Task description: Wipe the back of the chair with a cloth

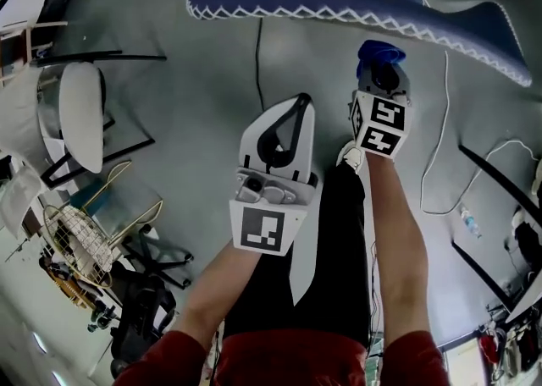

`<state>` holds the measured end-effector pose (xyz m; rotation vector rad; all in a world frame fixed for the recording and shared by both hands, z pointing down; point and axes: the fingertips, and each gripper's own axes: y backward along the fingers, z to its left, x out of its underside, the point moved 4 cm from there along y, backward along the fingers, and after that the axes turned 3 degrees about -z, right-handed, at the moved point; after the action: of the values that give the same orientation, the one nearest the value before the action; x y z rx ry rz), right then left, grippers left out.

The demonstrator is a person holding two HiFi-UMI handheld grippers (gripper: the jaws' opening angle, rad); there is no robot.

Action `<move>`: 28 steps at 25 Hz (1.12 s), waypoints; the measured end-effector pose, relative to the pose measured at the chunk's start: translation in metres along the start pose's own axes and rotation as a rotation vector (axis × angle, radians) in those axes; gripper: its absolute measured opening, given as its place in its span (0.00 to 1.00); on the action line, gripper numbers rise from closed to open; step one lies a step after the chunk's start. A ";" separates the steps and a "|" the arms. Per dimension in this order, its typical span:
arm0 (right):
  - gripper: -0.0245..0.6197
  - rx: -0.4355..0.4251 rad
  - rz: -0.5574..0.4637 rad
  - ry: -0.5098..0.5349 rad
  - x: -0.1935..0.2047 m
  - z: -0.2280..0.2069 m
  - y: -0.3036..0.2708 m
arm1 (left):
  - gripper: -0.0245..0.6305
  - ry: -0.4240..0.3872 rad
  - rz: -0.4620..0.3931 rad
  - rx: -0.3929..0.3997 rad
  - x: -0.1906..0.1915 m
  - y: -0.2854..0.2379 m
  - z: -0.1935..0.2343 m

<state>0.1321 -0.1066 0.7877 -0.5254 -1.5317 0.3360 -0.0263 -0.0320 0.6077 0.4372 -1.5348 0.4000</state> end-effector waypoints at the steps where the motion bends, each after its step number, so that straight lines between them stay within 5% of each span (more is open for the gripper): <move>1: 0.13 -0.004 0.008 0.004 0.006 0.004 -0.012 | 0.06 0.005 0.007 -0.001 0.009 0.003 0.004; 15: 0.13 0.002 0.064 0.027 0.012 -0.001 -0.085 | 0.06 0.022 0.047 -0.021 0.042 0.004 0.018; 28: 0.13 0.005 0.025 0.031 -0.040 0.005 -0.035 | 0.06 0.021 0.012 -0.052 0.001 -0.006 0.023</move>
<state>0.1223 -0.1562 0.7718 -0.5439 -1.4955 0.3496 -0.0428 -0.0490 0.6085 0.3821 -1.5251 0.3717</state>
